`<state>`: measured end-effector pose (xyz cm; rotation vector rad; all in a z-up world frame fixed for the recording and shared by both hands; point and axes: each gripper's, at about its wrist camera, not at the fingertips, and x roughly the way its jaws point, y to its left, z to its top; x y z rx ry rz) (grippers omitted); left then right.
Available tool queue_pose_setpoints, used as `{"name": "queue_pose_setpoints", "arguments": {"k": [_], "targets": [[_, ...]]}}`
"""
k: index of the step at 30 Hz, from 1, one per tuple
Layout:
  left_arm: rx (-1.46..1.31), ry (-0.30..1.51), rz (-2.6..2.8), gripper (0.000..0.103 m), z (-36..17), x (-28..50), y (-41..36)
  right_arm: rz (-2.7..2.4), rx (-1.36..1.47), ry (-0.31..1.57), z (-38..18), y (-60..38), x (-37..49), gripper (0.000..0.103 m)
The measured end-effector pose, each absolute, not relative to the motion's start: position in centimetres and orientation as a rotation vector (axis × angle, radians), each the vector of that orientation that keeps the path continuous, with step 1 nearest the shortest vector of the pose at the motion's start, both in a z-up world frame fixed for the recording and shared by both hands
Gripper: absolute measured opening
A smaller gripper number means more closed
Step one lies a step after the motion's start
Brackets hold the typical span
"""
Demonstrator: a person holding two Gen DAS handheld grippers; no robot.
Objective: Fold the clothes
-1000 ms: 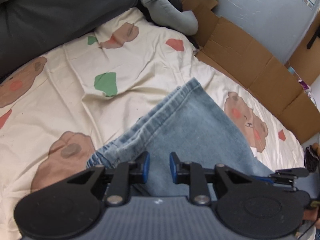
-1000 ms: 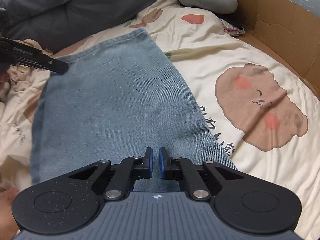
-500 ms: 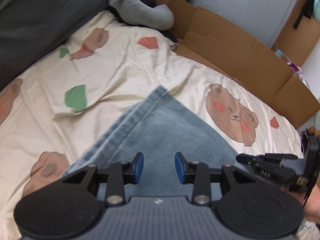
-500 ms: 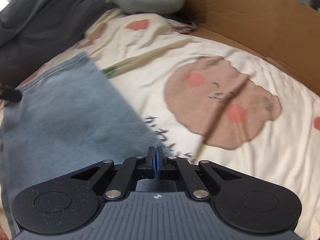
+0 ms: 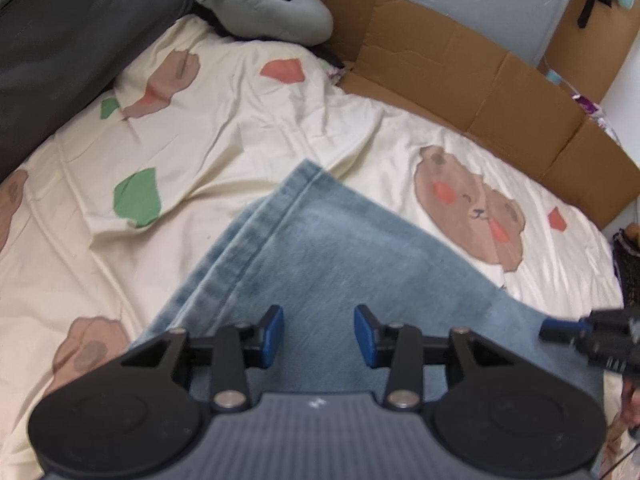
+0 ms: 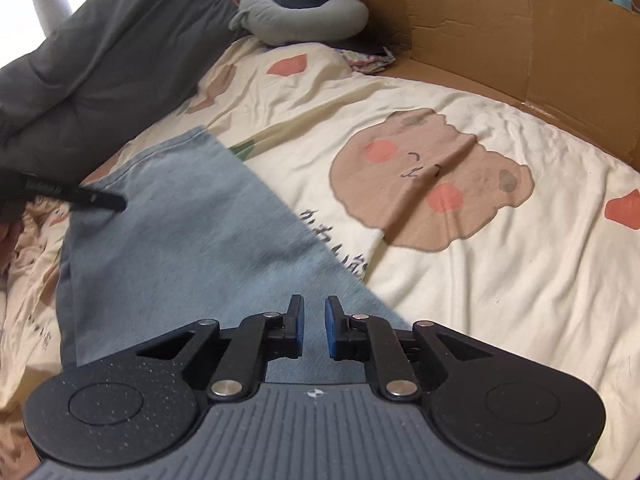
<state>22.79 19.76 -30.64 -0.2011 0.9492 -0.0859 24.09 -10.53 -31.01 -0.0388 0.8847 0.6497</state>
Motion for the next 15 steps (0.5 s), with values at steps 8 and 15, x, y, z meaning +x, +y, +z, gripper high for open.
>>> {"name": "queue_pose_setpoints", "arguments": {"k": [8,15], "targets": [[-0.14,0.931,-0.117,0.037,-31.2,25.7,18.9,0.616,-0.053,0.927,-33.3,-10.2,22.8,0.019],[-0.004,0.964,-0.108,0.033,-31.1,25.8,19.5,0.562,-0.07,0.94,-33.2,-12.8,21.4,0.021]]}}
